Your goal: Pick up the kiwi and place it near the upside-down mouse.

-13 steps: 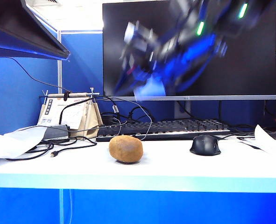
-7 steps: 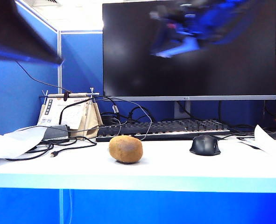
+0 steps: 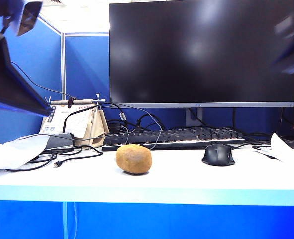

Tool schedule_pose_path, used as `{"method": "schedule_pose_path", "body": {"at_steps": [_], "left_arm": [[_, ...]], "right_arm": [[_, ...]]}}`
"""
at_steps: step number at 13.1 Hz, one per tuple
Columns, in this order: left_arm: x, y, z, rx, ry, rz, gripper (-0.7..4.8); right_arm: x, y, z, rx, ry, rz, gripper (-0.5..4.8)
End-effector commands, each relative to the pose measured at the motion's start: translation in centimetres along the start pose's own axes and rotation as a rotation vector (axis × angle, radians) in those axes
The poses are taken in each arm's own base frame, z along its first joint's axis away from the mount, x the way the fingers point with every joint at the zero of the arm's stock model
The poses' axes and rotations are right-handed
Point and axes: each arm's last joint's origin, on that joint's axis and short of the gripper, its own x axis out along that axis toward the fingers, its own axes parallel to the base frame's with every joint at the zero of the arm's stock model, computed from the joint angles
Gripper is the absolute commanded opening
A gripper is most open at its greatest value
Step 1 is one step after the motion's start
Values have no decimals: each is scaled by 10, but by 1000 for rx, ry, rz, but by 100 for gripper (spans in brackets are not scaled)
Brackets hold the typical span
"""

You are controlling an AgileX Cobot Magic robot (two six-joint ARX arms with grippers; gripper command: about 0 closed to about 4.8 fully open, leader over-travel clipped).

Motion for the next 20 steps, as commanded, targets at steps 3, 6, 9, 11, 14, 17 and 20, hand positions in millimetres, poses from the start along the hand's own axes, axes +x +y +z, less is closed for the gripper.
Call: {"method": "schedule_pose_path", "body": {"at_steps": [3, 6, 9, 11, 14, 17, 20], "left_arm": [[-10, 14, -15, -21, -161, 331, -1], [-9, 23, -42, -141, -274, 530, -1], [-4, 22, -69, -158, -227, 582, -1], [-2, 24, -85, -186, -132, 696, -1], [-2, 24, -86, -189, -127, 709, -1], [-2, 25, -85, -188, -129, 709, -1], [-2, 25, -85, -188, -129, 709, -1]], "right_arm": [[-35, -21, -20, 45, -91, -325, 127], [-32, -22, -37, 78, 12, -342, 127], [-30, -22, -50, 38, 88, -343, 126], [-30, -21, -50, 39, 89, -343, 126], [-30, -21, -51, 37, 93, -342, 126], [-30, -21, -51, 36, 94, -342, 126], [-30, -21, -51, 38, 98, -319, 126]]}}
